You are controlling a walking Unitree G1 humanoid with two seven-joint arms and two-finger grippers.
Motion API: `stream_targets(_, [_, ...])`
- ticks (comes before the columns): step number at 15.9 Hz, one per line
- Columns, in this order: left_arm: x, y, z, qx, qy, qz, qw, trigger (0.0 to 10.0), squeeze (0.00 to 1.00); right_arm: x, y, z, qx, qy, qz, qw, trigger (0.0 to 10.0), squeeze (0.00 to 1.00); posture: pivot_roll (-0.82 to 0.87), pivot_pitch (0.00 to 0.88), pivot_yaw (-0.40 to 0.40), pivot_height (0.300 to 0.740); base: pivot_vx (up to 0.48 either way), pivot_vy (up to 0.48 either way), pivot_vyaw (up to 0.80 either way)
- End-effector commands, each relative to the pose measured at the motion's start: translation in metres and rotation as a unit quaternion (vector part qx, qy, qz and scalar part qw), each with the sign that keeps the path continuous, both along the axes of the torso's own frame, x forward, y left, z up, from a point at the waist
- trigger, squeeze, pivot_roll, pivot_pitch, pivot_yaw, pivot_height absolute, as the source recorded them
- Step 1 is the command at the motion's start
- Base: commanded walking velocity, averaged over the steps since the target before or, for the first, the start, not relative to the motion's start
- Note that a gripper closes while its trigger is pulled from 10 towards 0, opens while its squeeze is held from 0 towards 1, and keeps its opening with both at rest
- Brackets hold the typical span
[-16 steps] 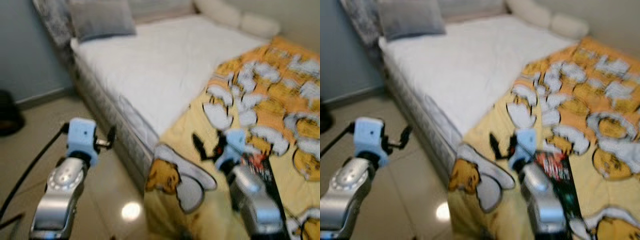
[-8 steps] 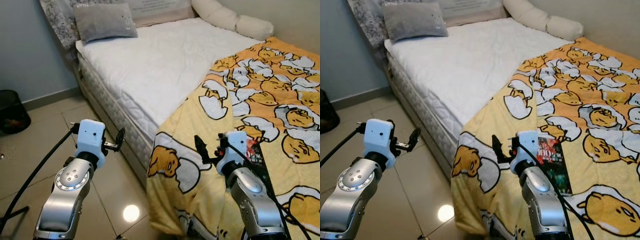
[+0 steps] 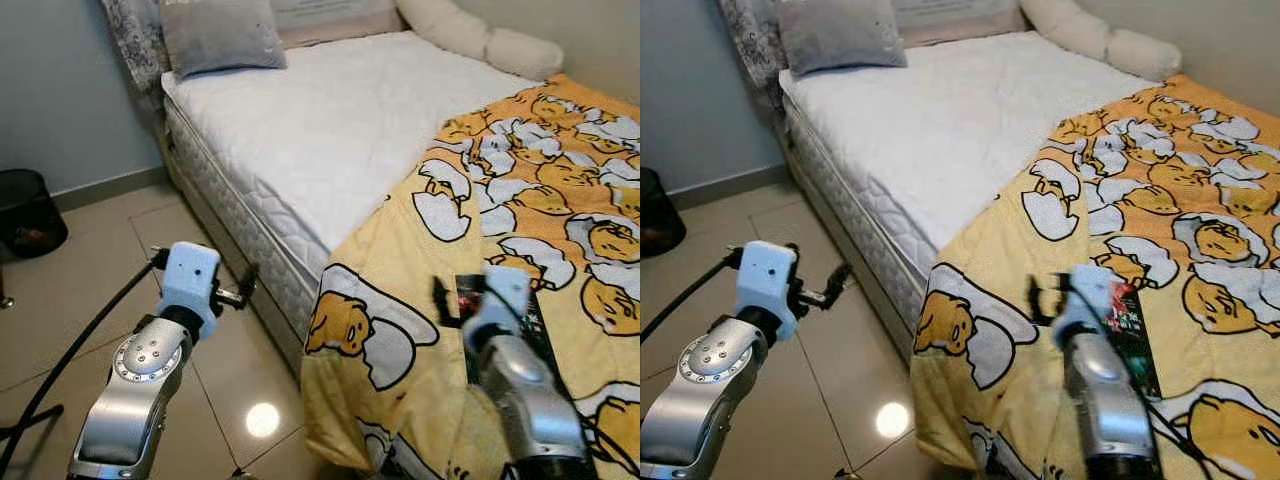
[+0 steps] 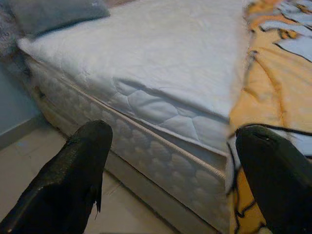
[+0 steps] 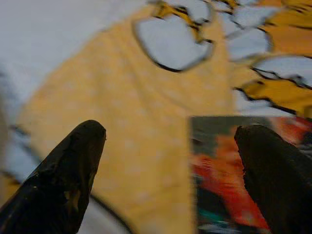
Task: Clean up the room
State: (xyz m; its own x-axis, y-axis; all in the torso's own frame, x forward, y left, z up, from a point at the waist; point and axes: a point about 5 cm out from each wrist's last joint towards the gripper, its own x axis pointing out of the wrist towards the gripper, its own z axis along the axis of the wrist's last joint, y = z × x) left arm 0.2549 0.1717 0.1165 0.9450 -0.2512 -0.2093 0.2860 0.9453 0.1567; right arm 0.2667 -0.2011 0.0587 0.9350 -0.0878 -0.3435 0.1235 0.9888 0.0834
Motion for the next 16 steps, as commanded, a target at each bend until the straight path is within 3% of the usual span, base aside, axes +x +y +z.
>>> stream_targets(1, [0.001, -0.008, -0.002, -0.003, 0.011, -0.039, 0.999, 10.0, 0.98, 0.002, -0.022, 0.004, 0.003, 0.001, -0.033, 0.999, 10.0, 1.0, -0.16, 0.0, -0.03, 0.74, 0.0, 0.0, 0.0])
stream_targets(4, [0.003, -0.008, -0.004, -0.001, 0.011, -0.032, 0.999, 10.0, 0.94, -0.001, -0.034, 0.0, -0.007, 0.021, -0.047, 0.999, 10.0, 1.0, -0.16, 0.0, -0.031, 0.74, 0.0, 0.0, 0.0])
stream_targets(5, [0.003, -0.01, -0.006, -0.004, 0.016, -0.042, 0.999, 10.0, 0.94, -0.005, -0.045, -0.008, -0.01, 0.035, -0.058, 0.998, 10.0, 1.0, -0.17, 0.0, -0.032, 0.74, 0.0, 0.0, 0.0])
stream_targets(9, [0.005, -0.026, -0.008, -0.007, 0.036, -0.135, 0.99, 10.0, 0.94, 0.004, -0.089, -0.019, 0.015, 0.057, -0.109, 0.992, 10.0, 1.0, -0.18, 0.0, -0.01, 0.74, 0.0, 0.0, 0.0])
stream_targets(13, [0.004, -0.032, -0.007, -0.012, 0.042, -0.167, 0.985, 10.0, 0.94, 0.004, -0.112, -0.021, 0.043, 0.08, -0.119, 0.989, 10.0, 1.0, -0.19, 0.0, 0.0, 0.74, 0.0, 0.0, 0.0])
stream_targets(15, [0.0, -0.036, -0.008, -0.014, 0.051, -0.2, 0.978, 10.0, 0.94, -0.004, -0.128, -0.026, 0.048, 0.107, -0.137, 0.984, 10.0, 0.39, -0.19, 0.0, -0.003, 0.74, 0.0, 0.0, 0.0])
stream_targets(16, [-0.005, -0.041, -0.008, -0.021, 0.058, -0.229, 0.972, 10.0, 0.94, -0.014, -0.141, -0.03, 0.055, 0.123, -0.159, 0.978, 10.0, 0.0, -0.19, 0.0, -0.002, 0.74, 0.0, 0.0, 0.0])
